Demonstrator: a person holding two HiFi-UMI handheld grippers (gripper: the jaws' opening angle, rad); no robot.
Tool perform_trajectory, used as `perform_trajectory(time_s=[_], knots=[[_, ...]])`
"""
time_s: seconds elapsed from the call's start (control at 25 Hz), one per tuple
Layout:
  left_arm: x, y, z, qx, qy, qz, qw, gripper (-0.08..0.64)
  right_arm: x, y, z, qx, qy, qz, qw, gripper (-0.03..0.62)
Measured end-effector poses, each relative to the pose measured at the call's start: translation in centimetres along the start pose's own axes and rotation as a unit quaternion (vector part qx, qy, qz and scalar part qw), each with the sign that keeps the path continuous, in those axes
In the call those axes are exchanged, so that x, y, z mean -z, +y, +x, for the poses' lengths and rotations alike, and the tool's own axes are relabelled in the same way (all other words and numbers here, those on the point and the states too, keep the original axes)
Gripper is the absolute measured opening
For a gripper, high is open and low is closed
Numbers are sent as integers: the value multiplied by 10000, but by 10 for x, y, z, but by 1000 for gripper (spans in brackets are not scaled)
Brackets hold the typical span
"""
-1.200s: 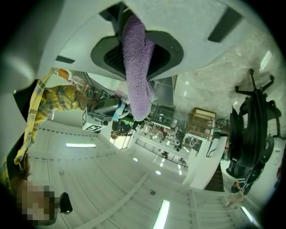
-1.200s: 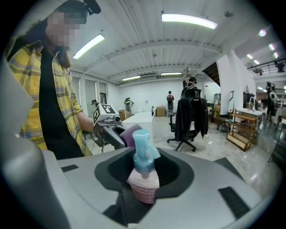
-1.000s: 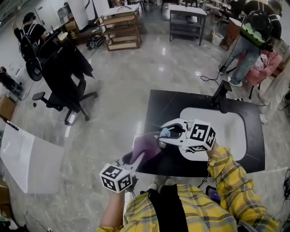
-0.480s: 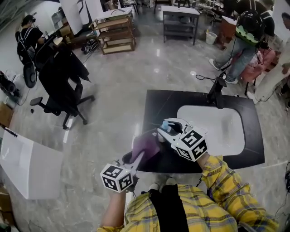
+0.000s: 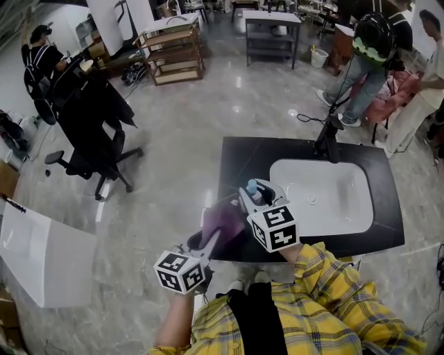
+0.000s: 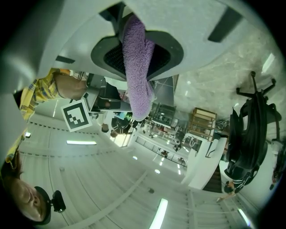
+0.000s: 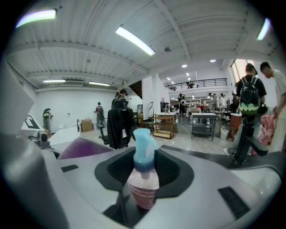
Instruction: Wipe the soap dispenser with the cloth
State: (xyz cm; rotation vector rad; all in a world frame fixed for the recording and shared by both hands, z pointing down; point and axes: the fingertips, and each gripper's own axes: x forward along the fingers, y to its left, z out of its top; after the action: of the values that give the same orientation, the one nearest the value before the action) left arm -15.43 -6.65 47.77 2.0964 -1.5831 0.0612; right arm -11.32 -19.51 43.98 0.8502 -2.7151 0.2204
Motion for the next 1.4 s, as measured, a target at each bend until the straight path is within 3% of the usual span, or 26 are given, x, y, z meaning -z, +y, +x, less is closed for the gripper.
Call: perform_trajectory(time_s=[0.2,0.32,0.44,0.52,0.6,0.8,0.96,1.16,1.4], knots=[[-3,-5,-7,-92,-111,-47,9999,77,0,-4,-10,567,-109,371,9976,124],[-6,-7,-7,-111,-139,-46,9998,75,-1,-6,-12,707,-208,501,9960,124],[-8,-4,-6,-75,-174,-107,9998,75,-2,2,-5,358,-170,603,9974,145],[-10,-4,-4,-34,-245,-199,9995,77,-1,8,-5,39,-71,662,9978,241],[-13,-7,-2,2,-326,-216,9992,77,2,7,-12,-142,-27,632,9979,262],[-34,-22,4,98,-696,282,9971,75,11,-6,-46,-288,-107,408,9987,268],[-45,-35,16,227,-918,678,9932,75,16,-34,-67,-82,-295,736,9968,268],[-37,-44,33,401,-800,985,9911,75,20,-62,-80,236,-357,1258,9911,268],[-18,-46,49,450,-464,1191,9908,75,29,-73,-91,343,-301,1348,9898,268]])
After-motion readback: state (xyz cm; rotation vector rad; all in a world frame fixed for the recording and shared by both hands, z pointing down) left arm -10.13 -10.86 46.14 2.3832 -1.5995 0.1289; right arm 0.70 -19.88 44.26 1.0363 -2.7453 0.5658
